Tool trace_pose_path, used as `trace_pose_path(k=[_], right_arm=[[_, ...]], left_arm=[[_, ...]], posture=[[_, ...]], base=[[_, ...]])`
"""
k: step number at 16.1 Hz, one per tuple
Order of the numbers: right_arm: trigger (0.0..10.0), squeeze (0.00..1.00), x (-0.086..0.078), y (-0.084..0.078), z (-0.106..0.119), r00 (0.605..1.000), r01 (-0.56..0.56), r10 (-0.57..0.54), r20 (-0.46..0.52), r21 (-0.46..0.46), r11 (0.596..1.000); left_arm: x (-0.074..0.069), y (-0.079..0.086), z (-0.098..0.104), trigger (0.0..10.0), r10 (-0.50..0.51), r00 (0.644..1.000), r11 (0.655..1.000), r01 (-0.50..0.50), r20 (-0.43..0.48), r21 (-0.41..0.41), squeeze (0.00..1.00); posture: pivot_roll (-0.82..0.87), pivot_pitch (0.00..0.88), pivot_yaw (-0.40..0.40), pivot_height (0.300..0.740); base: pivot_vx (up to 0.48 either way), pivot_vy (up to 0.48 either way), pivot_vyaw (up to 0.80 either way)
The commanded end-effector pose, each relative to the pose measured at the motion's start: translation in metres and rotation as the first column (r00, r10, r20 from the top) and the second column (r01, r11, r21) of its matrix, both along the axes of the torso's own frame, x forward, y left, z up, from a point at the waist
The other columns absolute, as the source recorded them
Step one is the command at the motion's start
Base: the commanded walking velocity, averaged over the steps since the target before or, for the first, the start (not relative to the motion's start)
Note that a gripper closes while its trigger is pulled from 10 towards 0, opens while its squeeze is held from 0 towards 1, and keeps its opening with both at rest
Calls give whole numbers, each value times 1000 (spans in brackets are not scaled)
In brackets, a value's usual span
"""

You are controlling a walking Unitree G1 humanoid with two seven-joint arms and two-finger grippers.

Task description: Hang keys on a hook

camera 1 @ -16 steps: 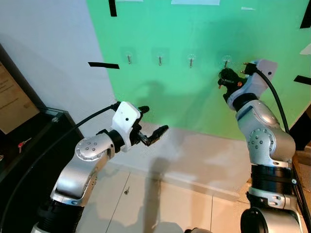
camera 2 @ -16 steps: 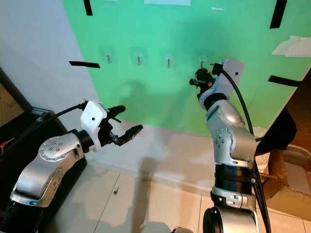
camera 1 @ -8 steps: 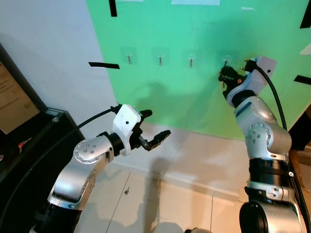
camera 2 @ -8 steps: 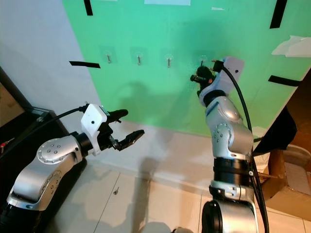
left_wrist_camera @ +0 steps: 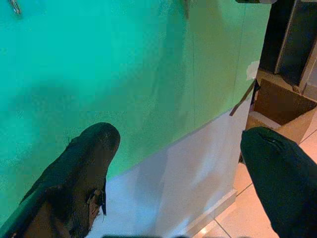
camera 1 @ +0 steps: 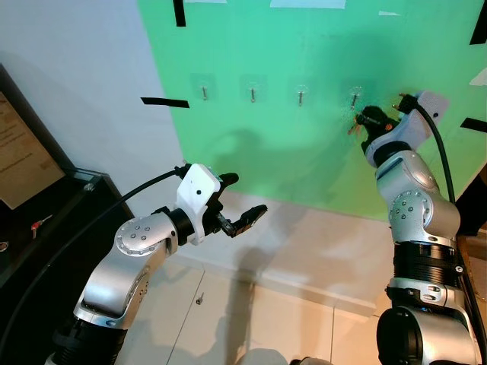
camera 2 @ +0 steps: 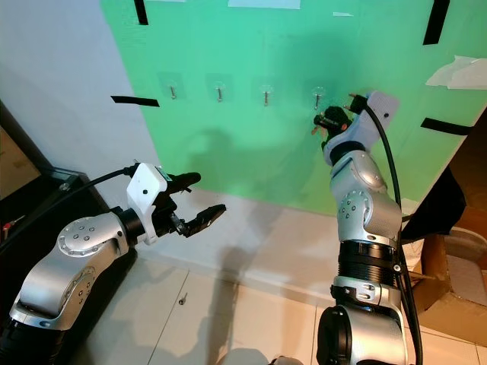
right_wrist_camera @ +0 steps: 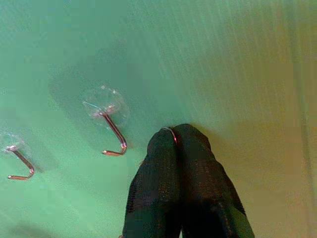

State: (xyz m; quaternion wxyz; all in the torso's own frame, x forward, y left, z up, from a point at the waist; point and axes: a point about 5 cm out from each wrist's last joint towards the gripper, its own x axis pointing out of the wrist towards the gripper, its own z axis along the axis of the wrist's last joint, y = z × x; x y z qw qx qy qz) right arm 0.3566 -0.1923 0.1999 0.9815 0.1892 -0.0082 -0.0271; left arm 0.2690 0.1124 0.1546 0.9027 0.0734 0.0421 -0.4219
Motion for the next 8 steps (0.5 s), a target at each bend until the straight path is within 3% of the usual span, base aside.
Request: trace_pose_path(k=[1,8], right_arm=[[10000,0,0,1,-7,999,-19,19,-42,-2,1000],[10000,0,2,11,-13,996,-73,74,-42,20,997]], left_arm=[[-2,-2,3,10000,-21,1000,1000,21,10,11,0],[-2,-1,3,10000,-26,1000,1000,26,10,16,0]], posture=[[-72,0,85,740],[-70,0,88,740]], base=[[0,0,0],[0,0,0]])
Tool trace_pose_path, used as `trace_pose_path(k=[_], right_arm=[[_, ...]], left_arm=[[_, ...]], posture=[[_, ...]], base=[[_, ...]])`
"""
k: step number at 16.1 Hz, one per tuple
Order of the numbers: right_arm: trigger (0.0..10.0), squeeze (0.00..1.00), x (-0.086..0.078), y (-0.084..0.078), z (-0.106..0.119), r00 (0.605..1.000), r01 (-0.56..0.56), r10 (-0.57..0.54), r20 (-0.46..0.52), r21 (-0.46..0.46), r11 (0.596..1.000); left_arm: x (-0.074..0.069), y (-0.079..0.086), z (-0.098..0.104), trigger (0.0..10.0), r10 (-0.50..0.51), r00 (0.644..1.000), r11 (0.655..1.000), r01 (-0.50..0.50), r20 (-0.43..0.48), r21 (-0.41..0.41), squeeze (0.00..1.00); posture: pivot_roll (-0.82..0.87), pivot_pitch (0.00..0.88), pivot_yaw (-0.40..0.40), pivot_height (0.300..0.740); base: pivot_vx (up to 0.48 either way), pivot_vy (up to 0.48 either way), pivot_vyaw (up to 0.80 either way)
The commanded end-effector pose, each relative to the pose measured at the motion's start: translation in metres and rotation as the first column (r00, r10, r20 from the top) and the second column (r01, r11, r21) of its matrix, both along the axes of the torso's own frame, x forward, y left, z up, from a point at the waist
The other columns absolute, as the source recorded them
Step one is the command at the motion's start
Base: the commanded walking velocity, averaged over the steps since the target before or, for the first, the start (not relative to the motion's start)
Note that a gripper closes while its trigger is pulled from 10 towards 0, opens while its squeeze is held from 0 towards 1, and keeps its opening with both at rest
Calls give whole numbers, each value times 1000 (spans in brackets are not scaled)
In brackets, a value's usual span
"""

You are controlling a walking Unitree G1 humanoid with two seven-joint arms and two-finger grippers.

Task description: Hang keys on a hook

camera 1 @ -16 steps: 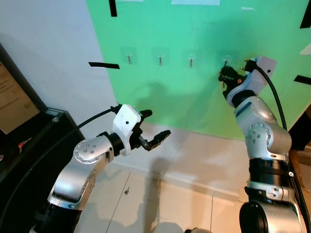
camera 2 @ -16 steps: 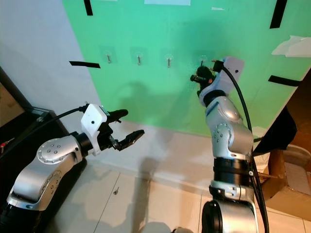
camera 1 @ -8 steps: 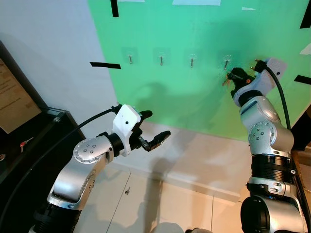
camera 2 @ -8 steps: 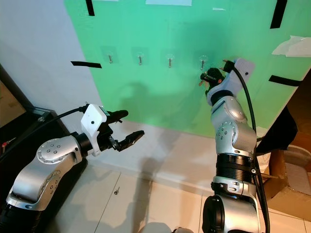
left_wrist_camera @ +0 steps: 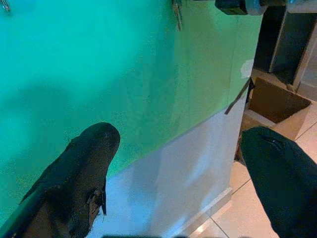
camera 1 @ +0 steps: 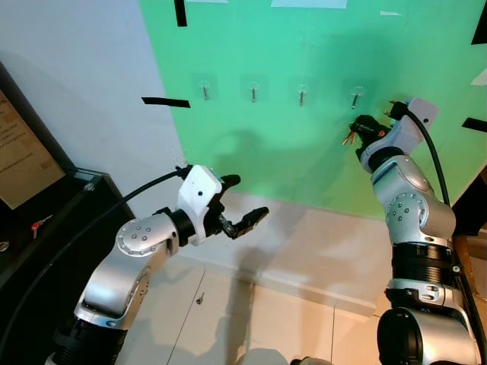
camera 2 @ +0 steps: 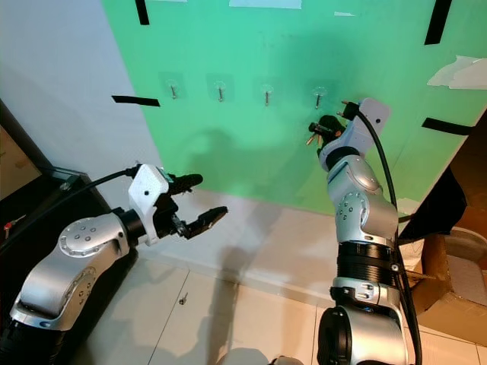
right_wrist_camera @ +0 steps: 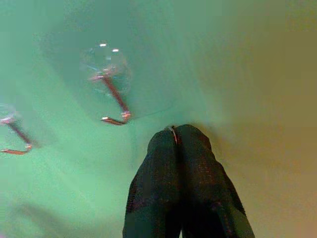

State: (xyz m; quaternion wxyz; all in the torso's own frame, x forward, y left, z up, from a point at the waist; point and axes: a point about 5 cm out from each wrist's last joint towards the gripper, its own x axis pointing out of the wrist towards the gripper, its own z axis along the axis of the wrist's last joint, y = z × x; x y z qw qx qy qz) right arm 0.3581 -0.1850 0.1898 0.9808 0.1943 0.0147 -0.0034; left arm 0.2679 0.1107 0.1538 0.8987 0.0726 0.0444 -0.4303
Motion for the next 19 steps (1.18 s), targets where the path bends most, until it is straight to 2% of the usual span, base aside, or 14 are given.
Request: trace_pose_path(k=[1,5,6,9,11,13,14,17,18,19], right_arm=[[10000,0,0,7,1,999,-44,43,24,27,999],[10000,0,-5,10,9,987,-132,128,97,43,990],[10000,0,-13,14,10,966,-231,227,120,25,973],[10000,0,-24,20,17,922,-350,334,193,54,935],[10000,0,-47,25,36,821,-511,467,329,55,858],[10000,0,-64,31,47,726,-612,567,389,-10,791],[10000,0,-69,33,50,701,-636,592,397,-27,771],[10000,0,-69,35,51,702,-637,598,387,-35,770],[10000,0,-67,34,49,724,-615,582,371,-34,788],[10000,0,-56,29,43,794,-541,525,308,-36,840]], left_arm=[[-1,1,4,10000,-8,1000,1000,8,18,16,0],[-1,0,4,10000,-14,1000,1000,14,18,19,0],[-1,1,4,10000,-15,1000,1000,15,19,21,0],[-1,2,5,10000,-10,1000,1000,10,21,19,0],[-1,4,4,10000,-11,1000,1000,10,20,24,0],[0,6,4,10000,-8,1000,1000,7,23,28,0],[0,6,4,10000,-7,1000,1000,7,25,28,0],[-2,6,4,10000,-9,1000,1000,9,26,23,0],[-2,6,5,10000,-11,1000,1000,11,27,21,0],[-2,5,5,10000,-13,999,1000,13,29,19,0]], posture=[[-70,0,89,740],[-69,0,90,740],[-69,0,92,740],[-71,0,95,740],[-84,0,100,740],[-84,0,99,740],[-84,0,95,740],[-83,0,94,740],[-83,0,94,740],[-81,0,91,740]], base=[[0,0,0],[0,0,0],[0,0,0],[0,0,0],[0,0,0],[0,0,0],[0,0,0],[0,0,0],[0,0,0],[0,0,0]])
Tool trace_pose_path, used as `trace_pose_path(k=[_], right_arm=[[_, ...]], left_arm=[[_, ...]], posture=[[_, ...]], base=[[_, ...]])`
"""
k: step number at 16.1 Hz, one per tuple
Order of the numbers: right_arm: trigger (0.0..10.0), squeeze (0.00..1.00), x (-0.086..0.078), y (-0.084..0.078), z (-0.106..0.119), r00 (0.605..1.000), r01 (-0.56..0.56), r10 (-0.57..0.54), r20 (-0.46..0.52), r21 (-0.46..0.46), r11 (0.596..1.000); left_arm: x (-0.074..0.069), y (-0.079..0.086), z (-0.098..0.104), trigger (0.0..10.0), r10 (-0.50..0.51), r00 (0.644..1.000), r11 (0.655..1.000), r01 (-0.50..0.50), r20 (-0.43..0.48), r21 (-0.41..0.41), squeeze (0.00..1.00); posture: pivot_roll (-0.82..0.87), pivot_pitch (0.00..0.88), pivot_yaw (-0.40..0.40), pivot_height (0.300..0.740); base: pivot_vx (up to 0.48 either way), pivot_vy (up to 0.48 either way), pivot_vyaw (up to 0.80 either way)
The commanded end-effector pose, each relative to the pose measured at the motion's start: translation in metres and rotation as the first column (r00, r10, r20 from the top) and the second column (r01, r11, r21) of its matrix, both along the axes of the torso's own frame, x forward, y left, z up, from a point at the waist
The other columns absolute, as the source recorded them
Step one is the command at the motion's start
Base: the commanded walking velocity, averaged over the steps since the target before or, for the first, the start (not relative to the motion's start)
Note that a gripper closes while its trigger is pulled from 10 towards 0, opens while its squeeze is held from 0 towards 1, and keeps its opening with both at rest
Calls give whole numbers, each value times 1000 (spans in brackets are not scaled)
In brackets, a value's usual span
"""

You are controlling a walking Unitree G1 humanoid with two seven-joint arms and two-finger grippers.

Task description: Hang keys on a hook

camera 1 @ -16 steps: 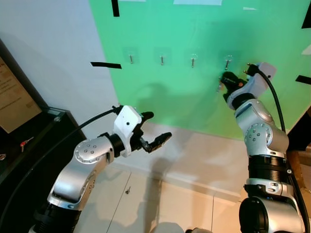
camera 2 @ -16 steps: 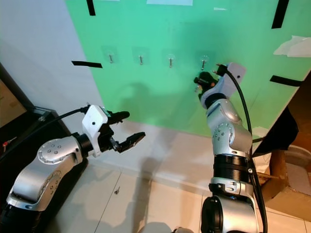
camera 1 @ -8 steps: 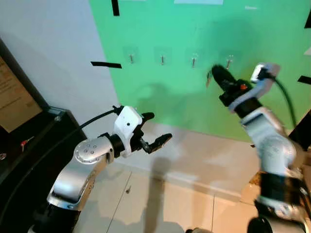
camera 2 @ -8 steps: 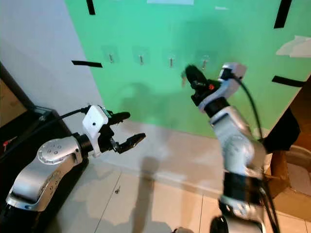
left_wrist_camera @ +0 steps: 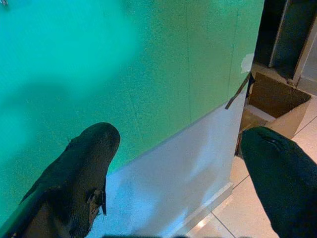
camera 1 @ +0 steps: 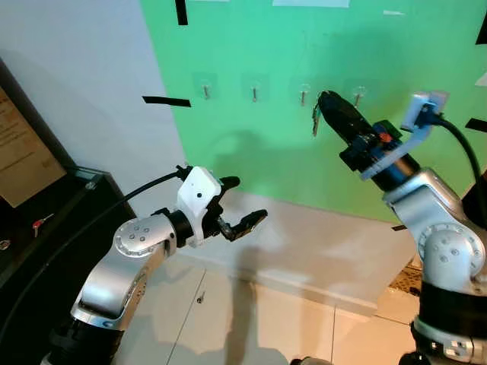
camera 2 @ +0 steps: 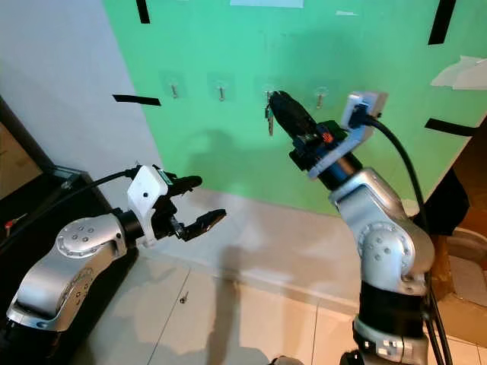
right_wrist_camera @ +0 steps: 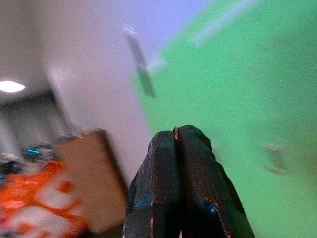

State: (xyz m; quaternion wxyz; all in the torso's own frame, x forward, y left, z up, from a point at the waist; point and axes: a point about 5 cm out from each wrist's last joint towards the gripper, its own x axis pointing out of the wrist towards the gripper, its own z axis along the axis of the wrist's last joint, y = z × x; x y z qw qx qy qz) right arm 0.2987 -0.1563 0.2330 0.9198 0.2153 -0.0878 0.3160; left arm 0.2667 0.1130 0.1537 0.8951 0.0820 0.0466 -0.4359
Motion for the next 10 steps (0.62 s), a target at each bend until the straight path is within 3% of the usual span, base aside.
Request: trace_pose_path(k=[1,3,6,10], right_arm=[[10000,0,10,-4,-4,995,87,-89,-45,-45,995],[10000,0,19,-10,-8,985,151,-156,-78,-59,987],[10000,0,40,-26,-15,938,304,-315,-142,-97,948],[10000,0,50,-36,-11,907,390,-397,-140,-71,918]], left_arm=[[-1,3,5,10000,1,1000,1000,-1,27,-1,0],[-1,3,6,10000,2,1000,1000,-2,28,-4,0],[-2,2,5,10000,12,999,1000,-11,30,-11,0],[-5,3,4,10000,27,999,1000,-26,30,-16,0]], posture=[[-78,0,86,740],[-76,0,82,740],[-64,0,65,740],[-37,0,29,740]], base=[[0,0,0],[0,0,0],[0,0,0],[0,0,0]])
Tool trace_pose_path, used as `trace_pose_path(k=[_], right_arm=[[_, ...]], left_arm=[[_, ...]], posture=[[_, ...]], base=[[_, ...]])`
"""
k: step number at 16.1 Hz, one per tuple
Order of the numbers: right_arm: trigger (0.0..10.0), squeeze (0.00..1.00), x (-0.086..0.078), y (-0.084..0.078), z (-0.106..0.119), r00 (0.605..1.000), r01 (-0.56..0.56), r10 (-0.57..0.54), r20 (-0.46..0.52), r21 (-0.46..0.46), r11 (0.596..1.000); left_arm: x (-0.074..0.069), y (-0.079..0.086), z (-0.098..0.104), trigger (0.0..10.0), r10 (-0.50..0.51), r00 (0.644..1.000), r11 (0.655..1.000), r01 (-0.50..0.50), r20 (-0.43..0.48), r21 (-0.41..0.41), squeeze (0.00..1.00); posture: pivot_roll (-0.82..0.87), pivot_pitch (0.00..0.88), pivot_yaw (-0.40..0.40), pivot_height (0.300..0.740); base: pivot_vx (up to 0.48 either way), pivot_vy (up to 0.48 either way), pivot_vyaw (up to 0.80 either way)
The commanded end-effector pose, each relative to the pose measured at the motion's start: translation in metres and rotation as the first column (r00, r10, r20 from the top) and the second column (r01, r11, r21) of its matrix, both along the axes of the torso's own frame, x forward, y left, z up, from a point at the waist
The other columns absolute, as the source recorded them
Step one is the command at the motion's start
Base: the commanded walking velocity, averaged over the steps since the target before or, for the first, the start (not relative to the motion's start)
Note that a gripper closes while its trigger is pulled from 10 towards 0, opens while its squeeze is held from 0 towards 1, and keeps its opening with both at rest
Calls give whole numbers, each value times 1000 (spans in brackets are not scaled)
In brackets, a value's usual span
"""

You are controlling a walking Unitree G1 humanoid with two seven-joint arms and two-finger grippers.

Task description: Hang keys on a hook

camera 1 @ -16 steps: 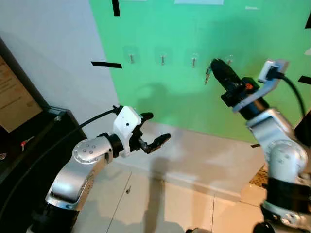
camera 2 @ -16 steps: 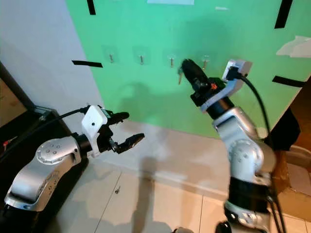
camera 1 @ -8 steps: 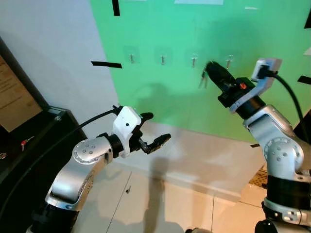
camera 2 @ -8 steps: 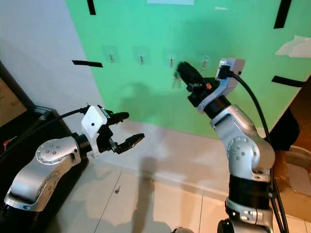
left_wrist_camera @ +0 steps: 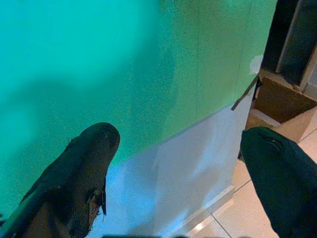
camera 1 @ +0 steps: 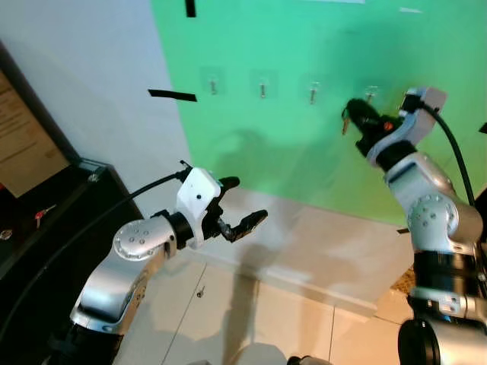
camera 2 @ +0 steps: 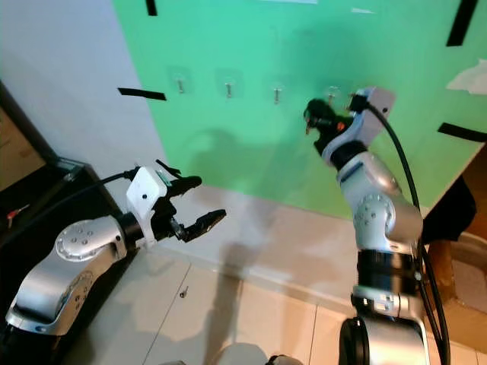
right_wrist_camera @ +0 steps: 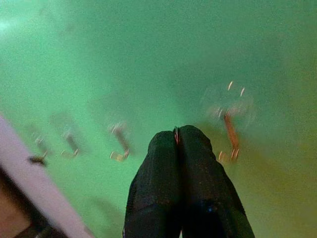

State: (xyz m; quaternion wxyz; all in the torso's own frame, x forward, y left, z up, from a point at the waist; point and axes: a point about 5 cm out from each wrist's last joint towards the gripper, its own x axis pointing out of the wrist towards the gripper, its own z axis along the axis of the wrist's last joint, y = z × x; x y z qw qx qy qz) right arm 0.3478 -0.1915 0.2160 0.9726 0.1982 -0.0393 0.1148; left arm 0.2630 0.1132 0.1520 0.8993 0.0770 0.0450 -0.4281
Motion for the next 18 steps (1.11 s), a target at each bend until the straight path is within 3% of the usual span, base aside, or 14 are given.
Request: trace_pose_path(k=[1,5,8,15,18], right_arm=[[10000,0,3,-3,6,999,33,-33,22,11,999],[10000,0,-3,3,11,995,-75,73,72,12,997],[10000,0,-8,4,8,994,-87,86,74,9,996],[10000,0,-25,-25,5,999,-45,45,17,-42,998],[10000,0,-23,-28,2,1000,-27,27,-2,-40,999]], left_arm=[[-1,2,5,10000,10,1000,1000,-9,30,-6,0],[-5,3,4,10000,12,1000,1000,-12,27,-5,0],[-4,2,4,10000,5,1000,1000,-5,28,-3,0],[-2,-6,4,10000,-23,999,1000,24,26,-10,0],[-2,-7,5,10000,-30,999,999,30,33,-18,0]], posture=[[-35,0,28,740],[-32,0,26,740],[-42,0,31,740],[-62,0,29,740],[-65,0,32,740]], base=[[0,0,0],[0,0,0],[0,0,0],[0,0,0],[0,0,0]])
